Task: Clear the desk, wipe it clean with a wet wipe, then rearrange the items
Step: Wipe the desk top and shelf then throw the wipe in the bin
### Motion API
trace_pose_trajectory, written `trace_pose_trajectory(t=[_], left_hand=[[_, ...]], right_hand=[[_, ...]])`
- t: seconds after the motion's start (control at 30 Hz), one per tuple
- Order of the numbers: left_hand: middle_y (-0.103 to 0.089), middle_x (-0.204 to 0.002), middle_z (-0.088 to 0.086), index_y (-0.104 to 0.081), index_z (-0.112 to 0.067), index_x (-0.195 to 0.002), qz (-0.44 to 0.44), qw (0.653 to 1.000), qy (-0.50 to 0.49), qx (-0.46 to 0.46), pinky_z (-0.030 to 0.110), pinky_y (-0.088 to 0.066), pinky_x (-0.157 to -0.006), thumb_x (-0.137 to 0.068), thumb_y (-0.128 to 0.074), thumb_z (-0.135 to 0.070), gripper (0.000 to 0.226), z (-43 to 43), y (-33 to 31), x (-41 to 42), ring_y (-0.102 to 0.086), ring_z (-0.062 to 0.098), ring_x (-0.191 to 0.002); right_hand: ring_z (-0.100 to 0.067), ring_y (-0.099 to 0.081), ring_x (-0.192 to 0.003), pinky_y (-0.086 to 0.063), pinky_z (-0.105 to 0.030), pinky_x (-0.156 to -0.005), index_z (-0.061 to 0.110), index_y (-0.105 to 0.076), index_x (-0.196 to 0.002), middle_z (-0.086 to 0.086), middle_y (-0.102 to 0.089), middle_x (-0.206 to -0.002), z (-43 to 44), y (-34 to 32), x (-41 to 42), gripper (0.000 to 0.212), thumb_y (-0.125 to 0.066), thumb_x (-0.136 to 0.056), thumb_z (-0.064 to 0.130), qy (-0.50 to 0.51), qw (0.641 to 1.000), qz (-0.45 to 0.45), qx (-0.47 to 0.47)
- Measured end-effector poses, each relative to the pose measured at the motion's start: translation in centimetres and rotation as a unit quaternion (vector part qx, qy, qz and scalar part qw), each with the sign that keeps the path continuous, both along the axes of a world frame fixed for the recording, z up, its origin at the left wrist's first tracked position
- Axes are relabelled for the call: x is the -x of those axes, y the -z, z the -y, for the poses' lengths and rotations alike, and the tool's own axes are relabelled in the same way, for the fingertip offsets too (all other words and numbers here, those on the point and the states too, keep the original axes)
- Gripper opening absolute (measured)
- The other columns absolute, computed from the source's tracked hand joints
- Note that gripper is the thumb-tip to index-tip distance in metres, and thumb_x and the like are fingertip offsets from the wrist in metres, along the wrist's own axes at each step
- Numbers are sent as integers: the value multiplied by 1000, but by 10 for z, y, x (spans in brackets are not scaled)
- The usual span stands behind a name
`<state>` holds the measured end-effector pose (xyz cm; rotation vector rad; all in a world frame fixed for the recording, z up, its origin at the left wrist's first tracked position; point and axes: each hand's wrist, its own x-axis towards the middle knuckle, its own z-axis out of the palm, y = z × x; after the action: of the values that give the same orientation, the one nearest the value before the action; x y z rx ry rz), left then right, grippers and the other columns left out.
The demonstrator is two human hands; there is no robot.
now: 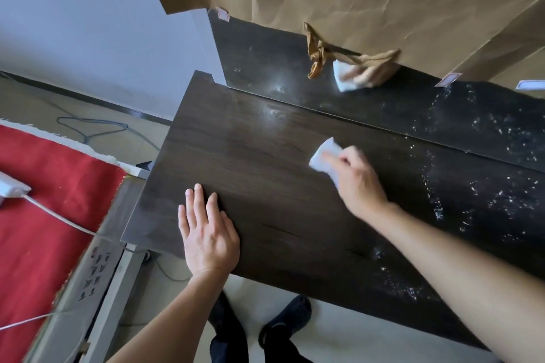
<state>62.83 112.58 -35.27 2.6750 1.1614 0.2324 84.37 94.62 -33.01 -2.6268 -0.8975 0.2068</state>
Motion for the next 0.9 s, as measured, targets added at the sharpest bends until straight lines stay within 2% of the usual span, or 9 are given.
trace_pose_trajectory(t=[0.13, 0.27, 0.33, 0.47, 0.53, 0.6, 0.73, 0.8, 0.9], left_hand=[[-35, -149, 19, -50, -3, -126, -5, 1000, 2, 6, 46, -14, -117, -92, -31, -22, 43, 0, 0, 2, -23, 33, -142], [-35, -149, 19, -50, -3, -126, -4, 1000, 2, 9, 47, -15, -117, -92, -32, -21, 42, 0, 2, 2, -24, 33, -142], [-35, -149, 19, -50, -3, -126, -5, 1000, 4, 14, 46, -14, -118, -92, -32, -21, 42, -1, 1, 2, -23, 33, -142], [-31, -151, 18, -48, -4, -130, -18, 999, 9, 33, 46, -10, -119, -94, -30, -22, 43, -1, -1, 3, -19, 32, -144], [-31, -151, 18, -47, -4, -130, -15, 999, 8, 39, 46, -10, -118, -94, -31, -21, 43, -1, -1, 3, -19, 31, -144], [-30, -152, 18, -47, -4, -130, -11, 999, 11, 44, 46, -10, -118, -94, -31, -21, 43, 0, -1, 3, -18, 31, -144], [-30, -152, 18, -46, -4, -131, 5, 999, 12, 51, 46, -9, -119, -94, -29, -23, 45, -1, 1, 4, -18, 31, -144], [-33, -150, 19, -48, -4, -129, 16, 998, 19, 49, 48, -12, -118, -92, -29, -23, 46, -1, 2, 6, -20, 32, -144], [-33, -149, 19, -47, -3, -129, 21, 998, 28, 54, 48, -12, -117, -91, -33, -20, 44, -2, 4, 6, -21, 34, -143]], right_hand=[[-33, -45, -90, -43, -41, -76, 16, -54, -124, -14, -46, -100, -56, 11, -28, 55, -52, -75, -10, 71, 995, 63, 29], [-29, -46, -79, -42, -38, -66, 20, -60, -124, -11, -50, -90, -35, 14, 45, 53, -62, -77, -5, -77, 996, 41, -12], [-25, -47, -77, -43, -38, -64, 21, -58, -128, -8, -51, -87, 4, 11, 100, 48, -56, -84, 0, -137, 990, -1, -33], [-14, -43, -73, -39, -23, -62, 24, -63, -117, 1, -47, -83, 52, -13, 174, 50, -54, -78, -6, -248, 962, -110, -35], [-11, -45, -74, -40, -23, -62, 23, -65, -102, 3, -47, -83, 49, -19, 160, 26, -58, -83, 7, -206, 971, -118, -38], [-13, -48, -80, -44, -30, -68, 23, -62, -93, 3, -48, -87, 34, -21, 121, 6, -58, -89, 20, -91, 991, -70, -71], [-28, -48, -97, -41, -36, -72, 24, -61, -103, -7, -48, -100, -7, -9, 66, 33, -55, -83, -1, 107, 994, -14, -30], [-29, -48, -94, -37, -31, -63, 19, -61, -114, -9, -49, -101, -19, 1, 93, 49, -55, -75, -10, 79, 997, -8, -8], [-27, -53, -82, -39, -27, -56, 13, -62, -119, -7, -53, -93, 8, 6, 171, 53, -65, -71, -9, 4, 998, -31, -49]])
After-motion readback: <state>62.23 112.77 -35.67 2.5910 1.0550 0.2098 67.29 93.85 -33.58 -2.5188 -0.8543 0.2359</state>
